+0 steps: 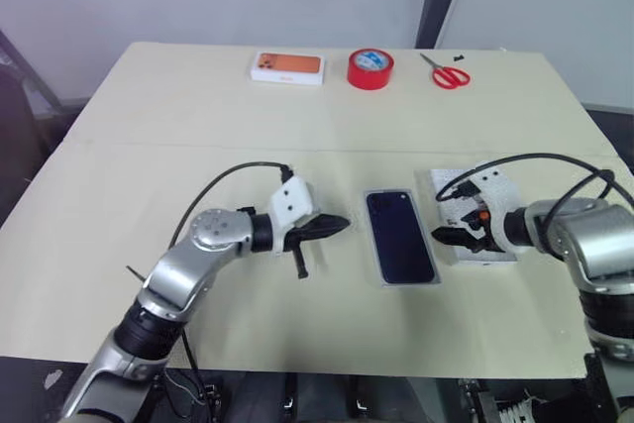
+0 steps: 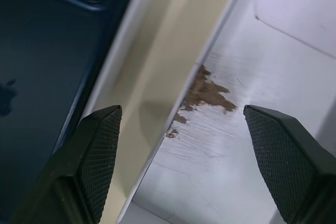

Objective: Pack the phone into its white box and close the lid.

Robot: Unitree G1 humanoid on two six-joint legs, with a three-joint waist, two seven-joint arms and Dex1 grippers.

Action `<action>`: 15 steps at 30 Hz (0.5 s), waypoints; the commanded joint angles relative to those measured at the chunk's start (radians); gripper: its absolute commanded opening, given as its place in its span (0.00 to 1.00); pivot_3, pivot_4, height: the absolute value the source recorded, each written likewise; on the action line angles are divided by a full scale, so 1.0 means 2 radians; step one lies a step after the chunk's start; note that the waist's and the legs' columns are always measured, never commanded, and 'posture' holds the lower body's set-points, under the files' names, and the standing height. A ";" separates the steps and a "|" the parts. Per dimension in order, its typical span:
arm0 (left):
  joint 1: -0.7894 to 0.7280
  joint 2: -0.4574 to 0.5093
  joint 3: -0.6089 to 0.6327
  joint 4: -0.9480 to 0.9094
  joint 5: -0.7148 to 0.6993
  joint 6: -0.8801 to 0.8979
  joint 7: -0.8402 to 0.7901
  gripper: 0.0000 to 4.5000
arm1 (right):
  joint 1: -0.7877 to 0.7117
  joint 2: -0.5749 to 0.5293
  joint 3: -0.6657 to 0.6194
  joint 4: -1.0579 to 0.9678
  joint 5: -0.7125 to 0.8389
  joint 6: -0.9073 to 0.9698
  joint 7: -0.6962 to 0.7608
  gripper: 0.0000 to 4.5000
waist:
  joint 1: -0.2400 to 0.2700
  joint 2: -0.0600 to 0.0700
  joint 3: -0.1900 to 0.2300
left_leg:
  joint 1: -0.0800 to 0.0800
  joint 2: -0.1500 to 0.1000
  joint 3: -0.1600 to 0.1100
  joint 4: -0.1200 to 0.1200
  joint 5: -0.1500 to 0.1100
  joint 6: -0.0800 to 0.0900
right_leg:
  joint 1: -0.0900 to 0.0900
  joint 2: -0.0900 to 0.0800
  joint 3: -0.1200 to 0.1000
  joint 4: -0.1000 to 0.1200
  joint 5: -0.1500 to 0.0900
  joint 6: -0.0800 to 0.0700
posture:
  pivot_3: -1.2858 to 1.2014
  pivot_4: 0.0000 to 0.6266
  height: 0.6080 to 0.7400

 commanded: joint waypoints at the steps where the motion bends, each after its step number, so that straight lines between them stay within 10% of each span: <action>1: 0.007 0.004 0.010 -0.024 -0.012 -0.022 -0.019 0.00 | -0.005 0.014 -0.017 -0.004 0.008 0.017 -0.033 0.86 | 0.000 0.000 0.000 | 0.000 0.000 0.000 0.000 0.000 0.000 | 0.000 0.000 0.000 0.000 0.000 0.000 | 0.52 0.24 0.84; 4: 0.010 0.001 0.012 -0.024 -0.009 -0.025 -0.015 0.00 | 0.001 0.027 -0.020 -0.011 0.014 0.017 -0.056 0.69 | 0.000 0.000 0.000 | 0.000 0.000 0.000 0.000 0.000 0.000 | 0.000 0.000 0.000 0.000 0.000 0.000 | 0.52 0.24 0.84; 10: 0.017 -0.003 0.022 -0.020 -0.003 -0.025 0.002 0.00 | -0.005 0.040 -0.041 -0.017 0.034 0.017 -0.091 0.01 | -0.001 0.000 0.000 | 0.000 0.000 0.000 0.000 -0.001 0.002 | 0.000 0.000 0.000 0.000 0.000 0.000 | 0.52 0.24 0.84; 15: 0.037 -0.010 0.063 -0.015 -0.012 -0.021 0.034 0.00 | -0.032 0.046 -0.081 -0.011 0.068 0.017 -0.113 0.01 | -0.002 0.000 0.000 | 0.000 0.000 0.000 0.000 -0.001 0.002 | 0.000 0.000 0.000 0.001 0.000 0.000 | 0.52 0.24 0.84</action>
